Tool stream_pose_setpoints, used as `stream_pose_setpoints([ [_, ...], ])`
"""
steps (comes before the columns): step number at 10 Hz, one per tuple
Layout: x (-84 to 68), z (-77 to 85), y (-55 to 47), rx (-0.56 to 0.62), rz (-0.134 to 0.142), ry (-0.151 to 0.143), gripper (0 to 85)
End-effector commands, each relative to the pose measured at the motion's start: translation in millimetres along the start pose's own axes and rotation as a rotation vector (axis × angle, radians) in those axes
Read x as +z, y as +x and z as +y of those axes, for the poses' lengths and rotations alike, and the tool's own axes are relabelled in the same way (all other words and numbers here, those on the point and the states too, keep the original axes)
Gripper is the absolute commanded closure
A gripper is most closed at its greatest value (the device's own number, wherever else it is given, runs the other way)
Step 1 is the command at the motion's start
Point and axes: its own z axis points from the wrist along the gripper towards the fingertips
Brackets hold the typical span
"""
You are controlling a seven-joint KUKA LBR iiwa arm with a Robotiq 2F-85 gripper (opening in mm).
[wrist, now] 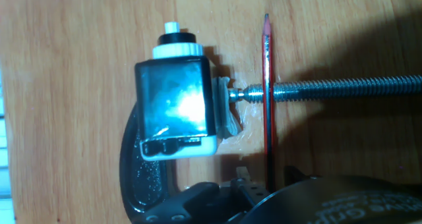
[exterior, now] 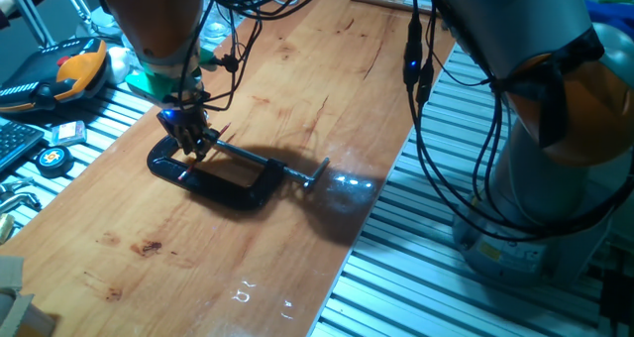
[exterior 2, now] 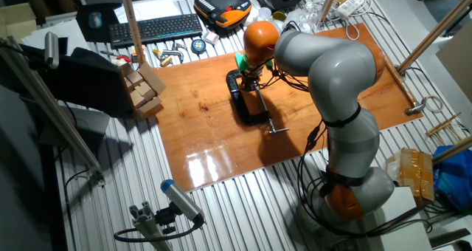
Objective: Insert the pencil into the pencil sharpener
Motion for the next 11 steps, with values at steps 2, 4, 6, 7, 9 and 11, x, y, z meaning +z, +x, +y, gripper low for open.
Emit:
stream_pose_setpoints([
  [2,2.4,-0.7,0.1,-0.002,0.000,0.000,51.0],
  [4,6.8,-2.9,-0.4,0.001,0.006,-0.001,51.0],
  [6,7.9,-2.5,-0.3,0.001,0.007,0.002,51.0],
  [7,9.0,-2.7,-0.4,0.001,0.011,0.002,51.0],
  [9,11.9,-2.9,-1.0,-0.003,0.012,0.002,51.0],
  [11,12.3,-2.9,-0.8,-0.003,0.018,0.003,51.0],
])
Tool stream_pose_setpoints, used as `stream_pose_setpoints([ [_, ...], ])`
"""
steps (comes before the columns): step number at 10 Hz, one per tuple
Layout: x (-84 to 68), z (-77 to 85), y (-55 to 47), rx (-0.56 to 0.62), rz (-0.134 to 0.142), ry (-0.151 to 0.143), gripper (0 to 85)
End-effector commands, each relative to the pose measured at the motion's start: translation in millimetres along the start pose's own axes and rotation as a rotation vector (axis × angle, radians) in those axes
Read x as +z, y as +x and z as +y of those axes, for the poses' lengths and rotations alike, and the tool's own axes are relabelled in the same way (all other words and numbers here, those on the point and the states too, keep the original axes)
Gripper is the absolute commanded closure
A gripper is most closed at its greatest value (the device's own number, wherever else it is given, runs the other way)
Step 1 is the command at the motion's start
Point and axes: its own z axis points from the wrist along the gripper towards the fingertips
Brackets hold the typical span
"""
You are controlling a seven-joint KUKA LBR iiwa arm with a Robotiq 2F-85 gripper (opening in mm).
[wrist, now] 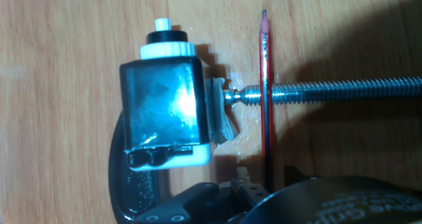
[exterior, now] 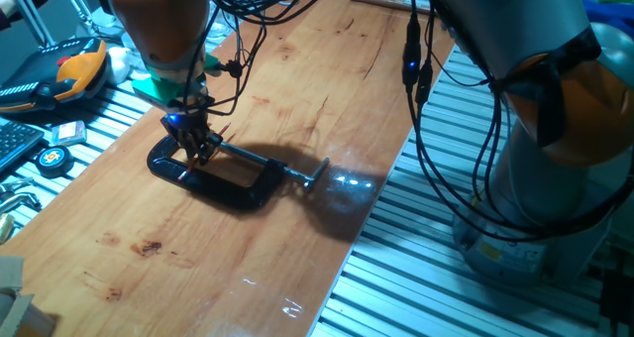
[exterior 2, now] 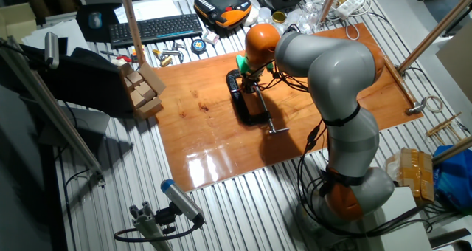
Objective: Insert the pencil into the pencil sharpener
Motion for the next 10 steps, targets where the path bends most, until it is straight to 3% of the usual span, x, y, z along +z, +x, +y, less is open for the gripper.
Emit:
stream_pose_setpoints([
  [1,-0.1,0.0,0.1,0.000,-0.001,0.000,51.0],
  [2,0.0,-0.1,0.2,0.001,-0.003,0.000,51.0],
  [3,0.3,-0.1,0.4,0.003,-0.003,0.000,68.0],
  [8,2.1,0.3,1.4,-0.003,0.003,0.000,68.0],
  [10,3.5,0.9,2.0,-0.005,-0.006,0.003,68.0],
])
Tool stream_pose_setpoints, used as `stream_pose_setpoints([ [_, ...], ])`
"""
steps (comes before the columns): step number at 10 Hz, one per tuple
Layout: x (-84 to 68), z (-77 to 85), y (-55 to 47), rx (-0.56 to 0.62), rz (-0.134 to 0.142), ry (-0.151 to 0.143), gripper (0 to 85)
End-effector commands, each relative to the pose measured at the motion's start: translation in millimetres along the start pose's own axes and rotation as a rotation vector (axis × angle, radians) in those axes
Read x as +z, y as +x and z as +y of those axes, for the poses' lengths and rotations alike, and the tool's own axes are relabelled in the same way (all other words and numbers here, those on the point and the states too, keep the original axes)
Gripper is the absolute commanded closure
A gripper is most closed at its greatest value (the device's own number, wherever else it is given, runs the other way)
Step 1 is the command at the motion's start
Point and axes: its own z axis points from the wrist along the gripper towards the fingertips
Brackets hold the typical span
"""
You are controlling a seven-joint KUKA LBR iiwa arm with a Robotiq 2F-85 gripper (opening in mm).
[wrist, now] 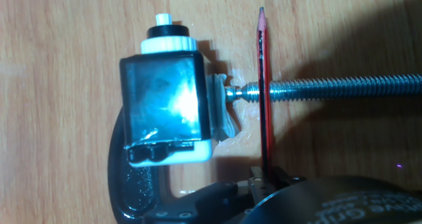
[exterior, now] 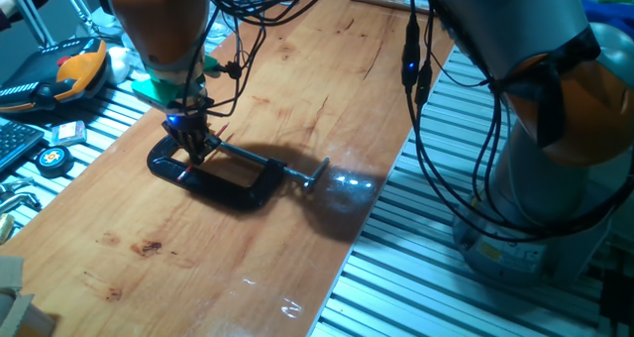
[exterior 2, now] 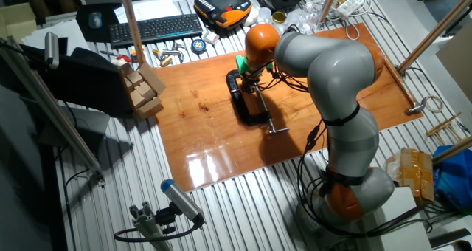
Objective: Insert the pencil into the pencil sharpener
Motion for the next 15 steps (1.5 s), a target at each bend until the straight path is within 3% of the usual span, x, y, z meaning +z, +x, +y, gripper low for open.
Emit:
stream_pose_setpoints([
  [1,0.8,0.2,0.2,0.000,-0.003,0.006,68.0],
  [6,0.4,0.3,0.4,-0.004,-0.010,0.018,68.0],
  [7,0.3,0.2,0.4,-0.002,-0.010,0.018,85.0],
  [10,-1.0,-0.2,0.5,-0.006,-0.015,0.021,85.0],
  [12,-4.4,-0.1,0.7,0.001,-0.010,0.044,85.0],
  [15,-12.4,-0.7,0.9,-0.008,-0.007,0.055,85.0],
])
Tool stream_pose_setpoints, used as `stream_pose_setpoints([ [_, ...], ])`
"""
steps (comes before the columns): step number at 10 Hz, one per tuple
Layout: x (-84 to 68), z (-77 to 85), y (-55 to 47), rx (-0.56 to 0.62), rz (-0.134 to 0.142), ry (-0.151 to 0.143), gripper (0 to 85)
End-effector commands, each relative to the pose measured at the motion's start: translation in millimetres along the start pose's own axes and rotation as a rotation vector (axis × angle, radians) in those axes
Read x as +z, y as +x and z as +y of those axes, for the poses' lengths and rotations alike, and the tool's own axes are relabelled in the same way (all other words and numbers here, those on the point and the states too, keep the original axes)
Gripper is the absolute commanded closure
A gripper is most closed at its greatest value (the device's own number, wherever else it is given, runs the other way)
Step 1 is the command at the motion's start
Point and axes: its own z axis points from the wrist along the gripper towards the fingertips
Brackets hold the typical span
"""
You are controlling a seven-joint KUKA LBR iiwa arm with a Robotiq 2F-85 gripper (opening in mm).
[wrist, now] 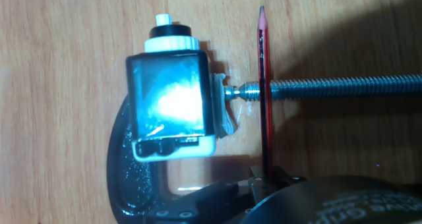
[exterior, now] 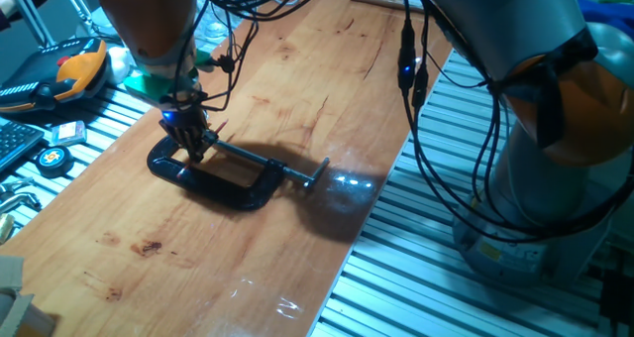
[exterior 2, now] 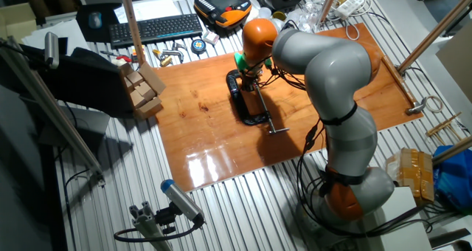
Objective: Insert the pencil into the pencil sharpener
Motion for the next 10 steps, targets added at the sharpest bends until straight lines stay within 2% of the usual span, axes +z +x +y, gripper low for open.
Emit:
stream_pose_setpoints([
  [1,-2.2,-0.4,0.5,-0.002,0.000,-0.001,85.0],
  [4,-11.9,-3.1,4.2,-0.009,0.014,0.001,85.0],
  [10,-25.5,-9.8,24.8,-0.004,0.016,-0.004,85.0],
])
